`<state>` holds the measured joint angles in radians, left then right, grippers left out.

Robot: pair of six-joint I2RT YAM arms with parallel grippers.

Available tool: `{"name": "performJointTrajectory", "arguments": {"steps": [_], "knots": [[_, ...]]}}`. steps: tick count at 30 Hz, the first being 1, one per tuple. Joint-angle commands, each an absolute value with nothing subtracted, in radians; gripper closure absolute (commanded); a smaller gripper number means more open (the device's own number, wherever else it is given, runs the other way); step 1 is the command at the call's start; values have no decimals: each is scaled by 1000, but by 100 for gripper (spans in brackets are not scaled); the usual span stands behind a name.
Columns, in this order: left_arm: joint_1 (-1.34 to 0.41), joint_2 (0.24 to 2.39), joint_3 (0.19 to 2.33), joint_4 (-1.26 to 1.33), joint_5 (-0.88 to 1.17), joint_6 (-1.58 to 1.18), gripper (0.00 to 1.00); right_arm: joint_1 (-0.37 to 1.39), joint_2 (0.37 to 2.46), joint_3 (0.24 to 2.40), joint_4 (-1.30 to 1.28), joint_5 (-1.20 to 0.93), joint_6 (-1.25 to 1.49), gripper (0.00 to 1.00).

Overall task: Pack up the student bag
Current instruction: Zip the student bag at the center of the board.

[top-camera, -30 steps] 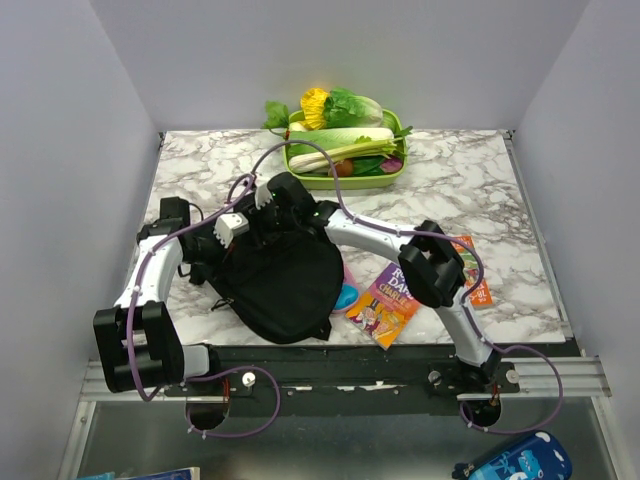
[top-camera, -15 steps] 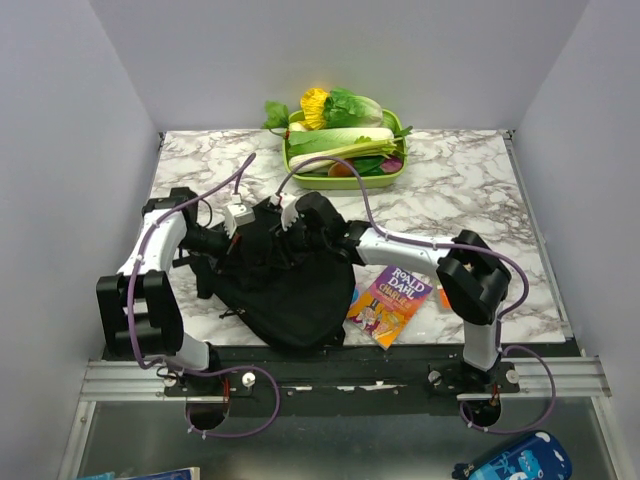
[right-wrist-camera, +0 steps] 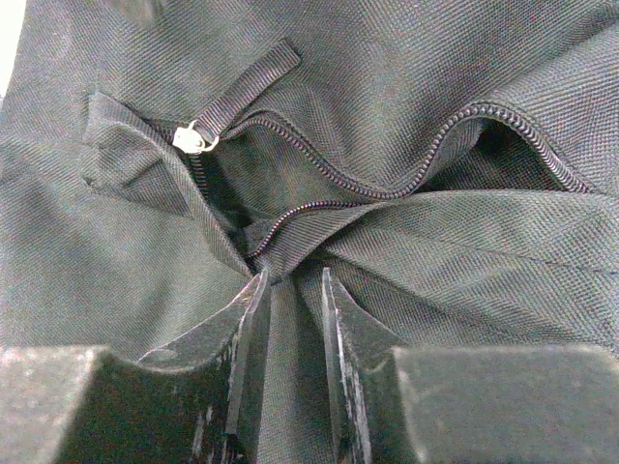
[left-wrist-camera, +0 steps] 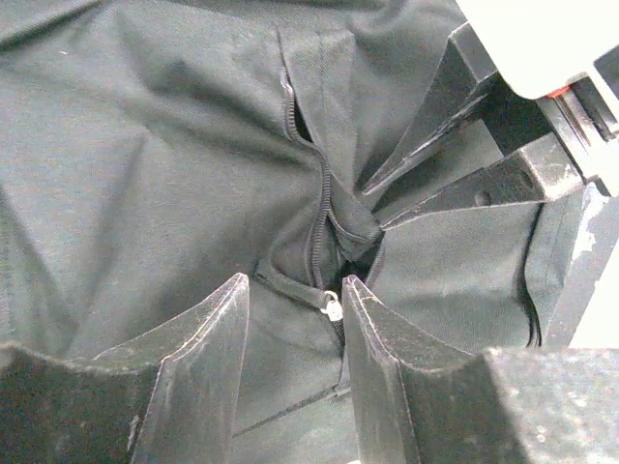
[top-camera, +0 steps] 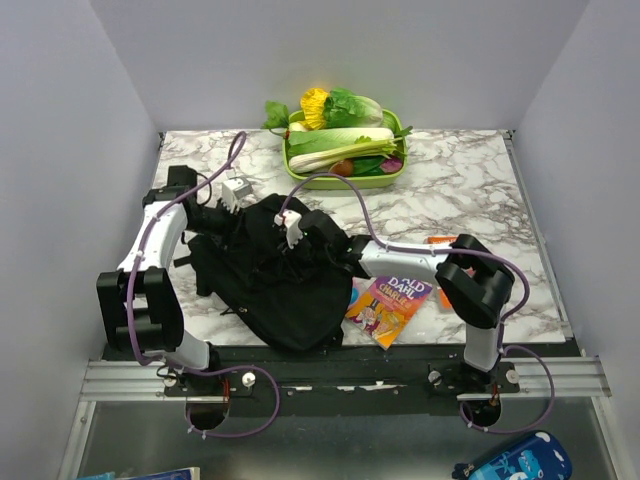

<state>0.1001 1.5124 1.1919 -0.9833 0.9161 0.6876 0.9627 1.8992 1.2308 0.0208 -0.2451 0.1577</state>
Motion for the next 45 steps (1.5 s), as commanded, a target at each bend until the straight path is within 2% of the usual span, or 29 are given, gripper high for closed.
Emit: {"name": "performJointTrajectory", "arguments": {"steps": [1, 13, 21, 24, 25, 26, 27, 28, 35, 44, 45], "knots": [[40, 1483, 1120, -914, 871, 655, 50, 980, 1896, 1187, -20, -173, 123, 66], [-34, 1480, 1000, -969, 643, 772, 54, 1066, 1862, 1108, 123, -15, 141, 70], [-61, 1477, 965, -900, 535, 721, 55, 1069, 1839, 1097, 156, 23, 144, 74], [-61, 1491, 992, -968, 613, 749, 69, 1071, 1832, 1069, 175, 32, 144, 75], [-61, 1497, 1000, -989, 636, 767, 82, 1071, 1824, 1063, 181, 37, 147, 75], [-61, 1500, 1017, -1046, 684, 811, 90, 1071, 1821, 1057, 186, 49, 147, 75], [-61, 1505, 1028, -1075, 702, 836, 97, 1071, 1816, 1051, 186, 57, 147, 75], [-61, 1515, 1037, -1101, 724, 847, 100, 1069, 1810, 1051, 187, 67, 153, 75], [-60, 1609, 1169, -1449, 905, 1084, 100, 1069, 1801, 1035, 186, 89, 155, 75], [-69, 1569, 1187, -1393, 957, 1025, 100, 1071, 1737, 956, 239, 124, 172, 75], [-72, 1562, 1174, -1376, 948, 1019, 99, 1071, 1733, 957, 239, 127, 182, 71]]}}
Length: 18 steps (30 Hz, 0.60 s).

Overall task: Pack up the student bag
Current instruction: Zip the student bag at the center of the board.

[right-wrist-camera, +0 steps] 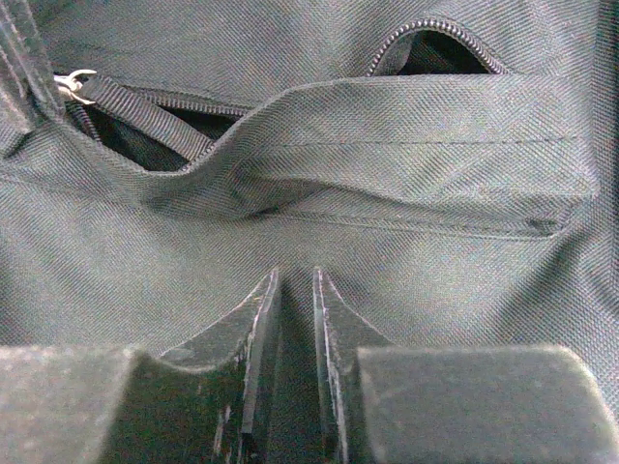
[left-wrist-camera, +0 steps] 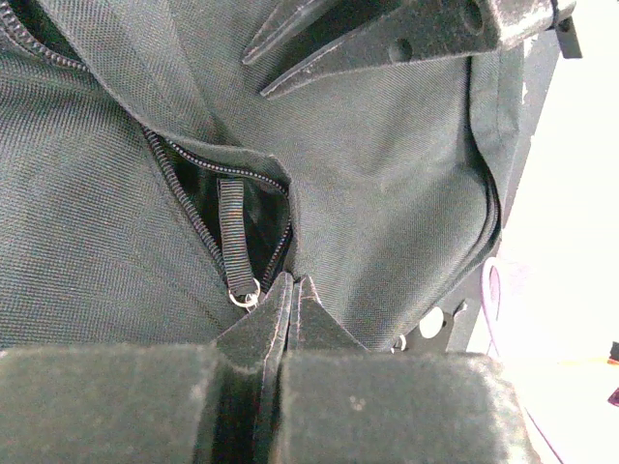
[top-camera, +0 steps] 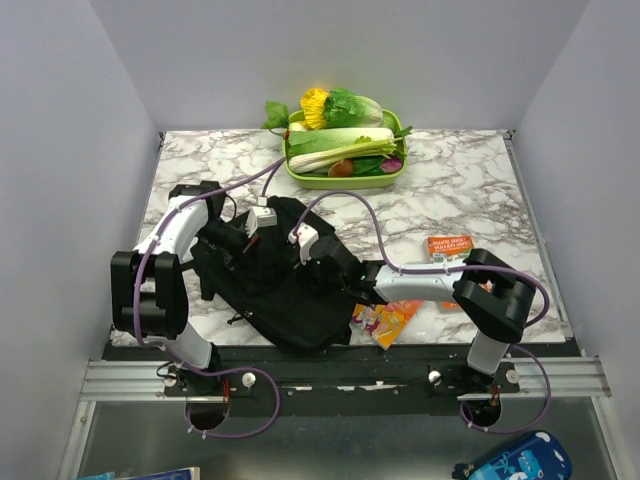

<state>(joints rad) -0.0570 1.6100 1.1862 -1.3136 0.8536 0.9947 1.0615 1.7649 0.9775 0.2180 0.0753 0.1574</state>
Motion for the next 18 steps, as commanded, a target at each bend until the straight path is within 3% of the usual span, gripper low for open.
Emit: {"name": "performJointTrajectory", "arguments": {"steps": [1, 3, 6, 10, 18], "knots": [[-75, 1539, 1160, -1358, 940, 1009, 98, 1069, 1721, 960, 239, 127, 213, 66], [-83, 1513, 1111, -1290, 913, 974, 97, 1059, 1710, 969, 238, 98, 242, 51], [-110, 1448, 1046, -1175, 841, 898, 97, 1019, 1698, 1009, 201, 5, 317, 41], [-146, 1361, 982, -1036, 755, 806, 97, 973, 1698, 1064, 106, -126, 403, 37], [-215, 1315, 937, -856, 675, 686, 97, 971, 1753, 1271, -156, -192, 379, 37]]}}
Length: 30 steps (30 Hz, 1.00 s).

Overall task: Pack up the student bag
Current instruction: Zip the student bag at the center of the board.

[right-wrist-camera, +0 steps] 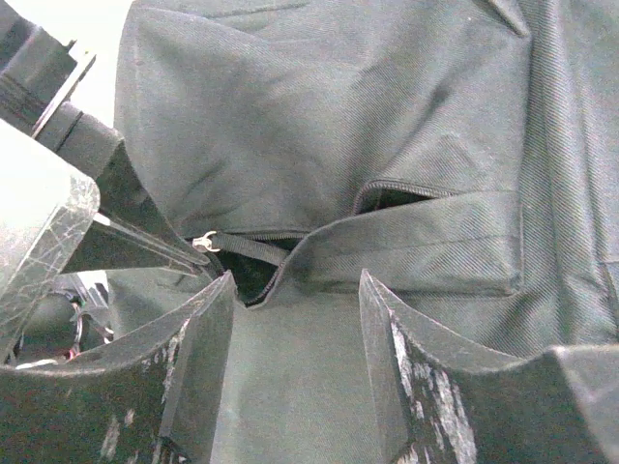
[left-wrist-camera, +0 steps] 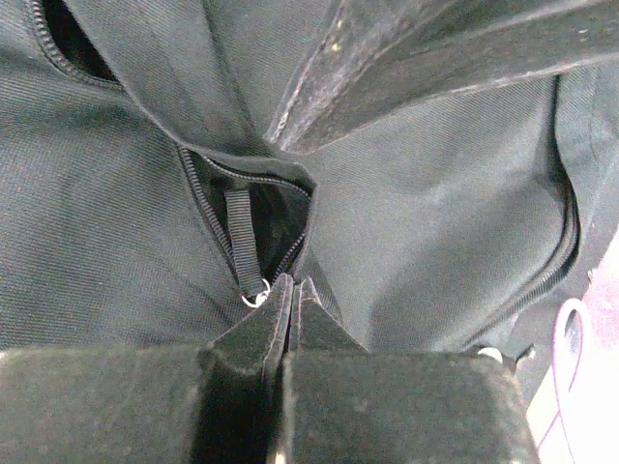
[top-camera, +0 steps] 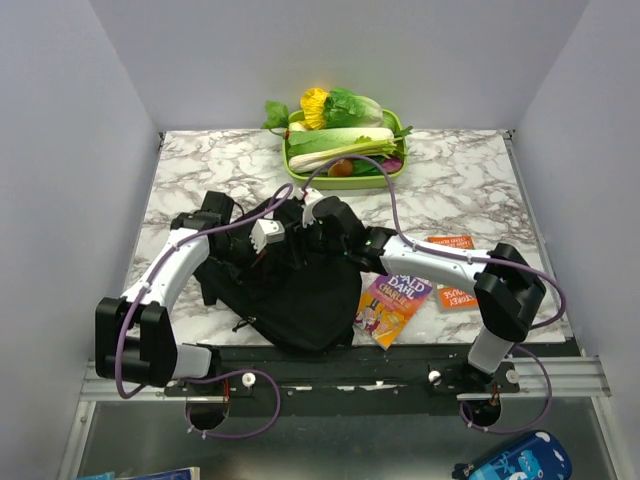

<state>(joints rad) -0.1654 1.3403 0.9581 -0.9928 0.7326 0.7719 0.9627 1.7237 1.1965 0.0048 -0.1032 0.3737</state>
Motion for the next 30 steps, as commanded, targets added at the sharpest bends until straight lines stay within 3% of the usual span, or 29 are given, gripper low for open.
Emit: {"name": "performJointTrajectory", "arguments": {"steps": [1, 6, 19, 30], "knots": [[-227, 1310, 933, -845, 655, 681, 97, 973, 1765, 1287, -172, -204, 371, 38], [-273, 1289, 905, -815, 652, 649, 97, 971, 1844, 1384, -351, -244, 341, 43], [-299, 1203, 825, -720, 620, 569, 97, 973, 1885, 1408, -331, -386, 325, 46], [-316, 1106, 766, -661, 643, 535, 96, 965, 1891, 1407, -341, -243, 399, 48]]}}
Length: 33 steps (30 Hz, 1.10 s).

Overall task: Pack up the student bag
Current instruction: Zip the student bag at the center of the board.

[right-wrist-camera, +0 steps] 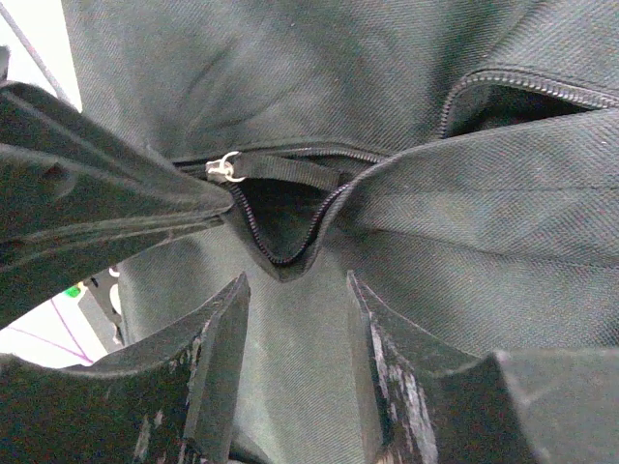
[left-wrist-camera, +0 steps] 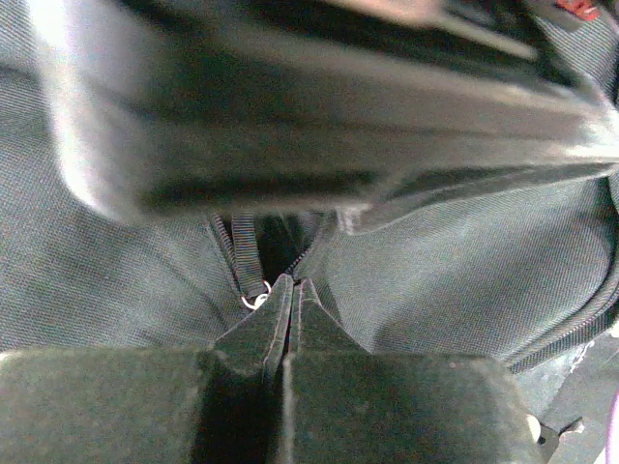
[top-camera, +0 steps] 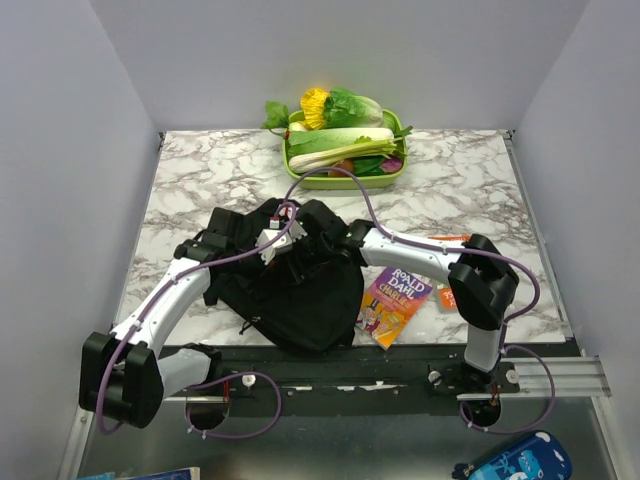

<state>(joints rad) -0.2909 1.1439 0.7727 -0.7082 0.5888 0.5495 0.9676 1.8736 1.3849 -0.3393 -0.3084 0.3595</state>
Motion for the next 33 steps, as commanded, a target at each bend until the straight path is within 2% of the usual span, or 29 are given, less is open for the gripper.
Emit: {"name": "performJointTrajectory", "arguments": {"steps": [1, 9, 16, 21, 24, 26, 29, 30, 33], "knots": [[-321, 1097, 762, -663, 644, 538, 96, 963, 1893, 1408, -339, -235, 414, 48], [-345, 1072, 776, -709, 650, 583, 95, 951, 1977, 1500, -342, -247, 439, 51], [-368, 1065, 778, -736, 661, 612, 95, 936, 1973, 1468, -359, -241, 459, 52], [-390, 1071, 767, -692, 595, 580, 95, 923, 1968, 1486, -412, -258, 443, 38], [-396, 1071, 773, -663, 560, 560, 95, 922, 1989, 1531, -503, -253, 419, 38], [-396, 1072, 779, -658, 554, 551, 95, 922, 1985, 1517, -509, -245, 417, 44], [-396, 1078, 793, -658, 546, 534, 93, 922, 1959, 1467, -493, -230, 426, 65], [-396, 1080, 804, -658, 545, 523, 92, 923, 1953, 1432, -483, -229, 428, 80], [-396, 1094, 857, -689, 535, 476, 88, 922, 1924, 1378, -439, -236, 419, 99]]}}
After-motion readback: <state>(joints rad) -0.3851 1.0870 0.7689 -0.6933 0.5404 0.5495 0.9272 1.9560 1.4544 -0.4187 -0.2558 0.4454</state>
